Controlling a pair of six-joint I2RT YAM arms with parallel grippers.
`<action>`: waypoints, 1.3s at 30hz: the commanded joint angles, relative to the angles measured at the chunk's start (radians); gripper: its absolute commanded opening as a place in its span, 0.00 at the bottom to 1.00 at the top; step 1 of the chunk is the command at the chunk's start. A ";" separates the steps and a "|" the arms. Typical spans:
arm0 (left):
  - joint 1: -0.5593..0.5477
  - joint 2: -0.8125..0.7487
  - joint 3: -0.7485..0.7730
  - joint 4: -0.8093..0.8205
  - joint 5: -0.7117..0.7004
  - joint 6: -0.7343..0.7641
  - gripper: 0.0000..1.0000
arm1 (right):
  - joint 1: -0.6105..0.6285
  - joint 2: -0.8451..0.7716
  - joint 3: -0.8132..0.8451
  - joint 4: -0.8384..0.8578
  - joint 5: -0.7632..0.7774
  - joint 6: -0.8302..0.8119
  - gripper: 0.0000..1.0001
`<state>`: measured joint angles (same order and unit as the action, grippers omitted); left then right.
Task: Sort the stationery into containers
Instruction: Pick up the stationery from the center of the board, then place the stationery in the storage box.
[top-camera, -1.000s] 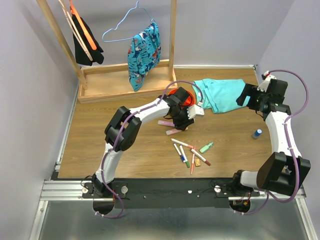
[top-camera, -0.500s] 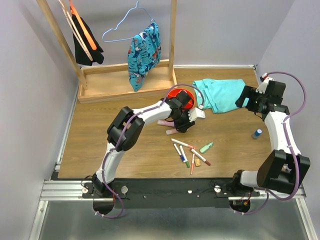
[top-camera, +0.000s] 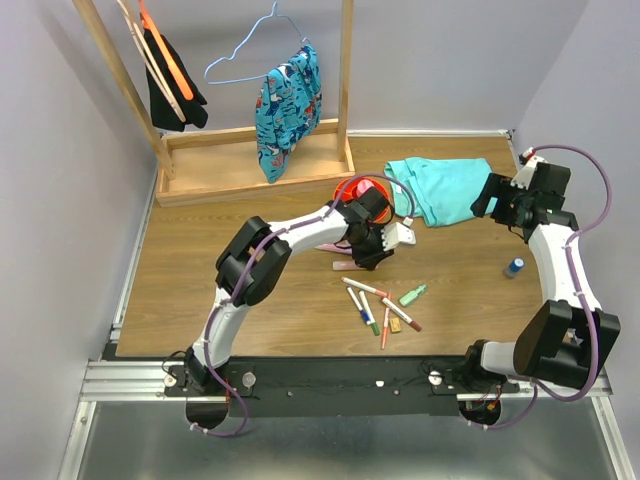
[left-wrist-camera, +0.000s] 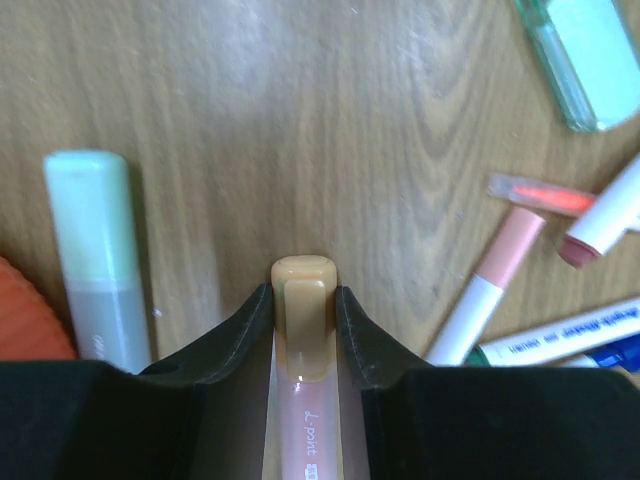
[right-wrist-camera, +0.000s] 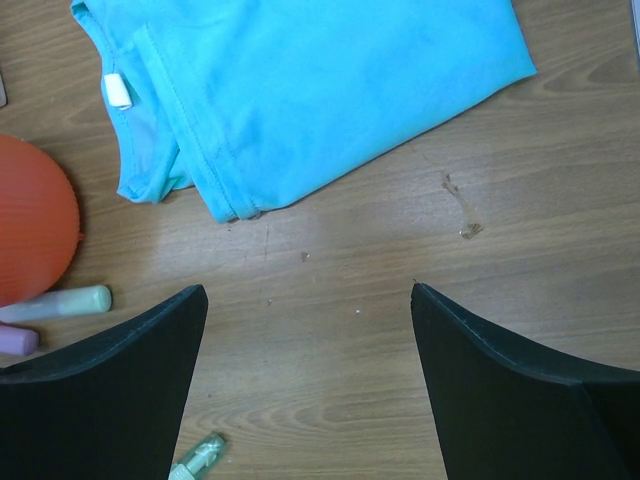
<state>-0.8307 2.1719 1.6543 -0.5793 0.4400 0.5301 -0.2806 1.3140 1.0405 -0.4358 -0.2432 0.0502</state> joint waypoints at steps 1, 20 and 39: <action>0.004 -0.124 0.059 -0.128 0.087 0.001 0.27 | 0.004 -0.036 0.006 -0.015 -0.013 -0.015 0.90; 0.350 -0.170 0.087 1.133 0.569 -0.832 0.28 | 0.004 0.024 0.154 -0.087 -0.013 -0.042 0.86; 0.436 0.167 0.176 1.461 0.549 -1.053 0.28 | 0.006 0.028 0.156 -0.093 0.062 -0.038 0.87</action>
<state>-0.4019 2.2902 1.7943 0.8543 0.9703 -0.5327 -0.2806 1.3426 1.1717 -0.5140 -0.2214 0.0246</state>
